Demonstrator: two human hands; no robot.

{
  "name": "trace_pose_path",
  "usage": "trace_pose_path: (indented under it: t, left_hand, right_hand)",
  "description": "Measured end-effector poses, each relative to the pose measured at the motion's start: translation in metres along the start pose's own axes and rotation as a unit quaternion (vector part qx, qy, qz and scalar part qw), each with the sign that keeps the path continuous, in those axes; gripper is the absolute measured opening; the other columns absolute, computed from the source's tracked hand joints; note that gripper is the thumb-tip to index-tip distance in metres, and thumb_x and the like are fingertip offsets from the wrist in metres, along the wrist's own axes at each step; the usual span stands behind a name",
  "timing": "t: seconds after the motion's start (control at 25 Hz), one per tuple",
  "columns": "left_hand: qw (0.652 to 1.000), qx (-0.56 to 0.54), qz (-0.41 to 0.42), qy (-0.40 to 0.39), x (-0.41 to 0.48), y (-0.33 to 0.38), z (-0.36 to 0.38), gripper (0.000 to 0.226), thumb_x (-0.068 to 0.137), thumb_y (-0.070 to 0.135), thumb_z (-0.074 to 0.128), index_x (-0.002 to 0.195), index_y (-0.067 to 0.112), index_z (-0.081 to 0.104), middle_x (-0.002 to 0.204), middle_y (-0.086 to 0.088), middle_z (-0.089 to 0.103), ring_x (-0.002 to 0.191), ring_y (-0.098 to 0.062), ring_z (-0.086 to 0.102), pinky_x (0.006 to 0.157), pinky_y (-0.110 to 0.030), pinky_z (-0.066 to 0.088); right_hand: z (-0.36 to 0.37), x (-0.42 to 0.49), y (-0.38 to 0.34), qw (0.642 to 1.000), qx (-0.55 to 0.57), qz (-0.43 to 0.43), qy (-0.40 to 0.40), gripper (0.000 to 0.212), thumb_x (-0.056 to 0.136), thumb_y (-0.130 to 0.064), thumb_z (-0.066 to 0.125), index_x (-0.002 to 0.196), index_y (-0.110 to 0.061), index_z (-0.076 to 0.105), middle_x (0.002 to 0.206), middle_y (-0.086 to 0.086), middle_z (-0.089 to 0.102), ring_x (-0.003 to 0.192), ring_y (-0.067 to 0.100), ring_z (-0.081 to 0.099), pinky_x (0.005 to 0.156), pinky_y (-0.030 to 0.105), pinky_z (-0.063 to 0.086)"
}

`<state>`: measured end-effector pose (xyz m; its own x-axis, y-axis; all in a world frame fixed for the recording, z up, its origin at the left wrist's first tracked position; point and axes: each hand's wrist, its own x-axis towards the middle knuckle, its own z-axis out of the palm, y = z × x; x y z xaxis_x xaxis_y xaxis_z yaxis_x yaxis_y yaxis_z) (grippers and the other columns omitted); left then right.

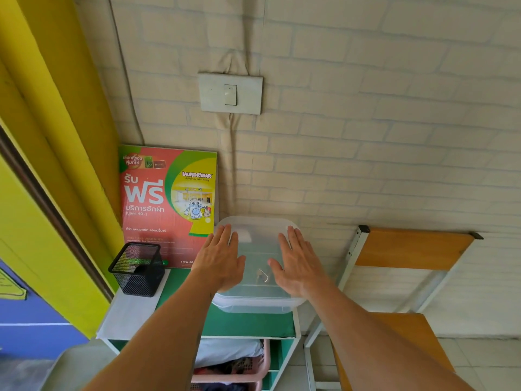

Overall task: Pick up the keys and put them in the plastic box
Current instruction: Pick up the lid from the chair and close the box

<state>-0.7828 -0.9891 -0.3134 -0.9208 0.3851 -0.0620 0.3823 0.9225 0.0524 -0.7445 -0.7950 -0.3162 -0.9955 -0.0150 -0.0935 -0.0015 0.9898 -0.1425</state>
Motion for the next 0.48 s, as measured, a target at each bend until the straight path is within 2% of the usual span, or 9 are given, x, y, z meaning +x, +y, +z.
trace_pose_path:
  t: [0.2,0.48]
  left_hand:
    - [1.000,-0.014,-0.013,-0.001,0.001,0.003,0.011,0.074,0.096,0.047,0.019,0.154,0.004,0.004,0.164,-0.017,-0.005,0.152,-0.030,-0.007,0.123,-0.044,0.006]
    - [1.000,-0.016,-0.013,0.014,0.004,0.000,0.019,0.075,0.095,0.048,0.016,0.154,0.004,0.004,0.164,-0.016,-0.005,0.152,-0.028,-0.008,0.123,-0.042,0.004]
  right_hand:
    - [0.007,0.005,0.000,0.999,0.027,0.004,0.019,0.079,0.098,-0.058,0.026,0.157,-0.013,0.001,0.165,0.008,-0.014,0.151,0.020,-0.016,0.119,0.033,-0.008]
    - [0.005,0.007,0.000,1.000,-0.008,0.002,0.006,0.079,0.097,-0.058,0.021,0.157,-0.012,-0.004,0.164,0.010,-0.017,0.150,0.021,-0.019,0.122,0.036,-0.007]
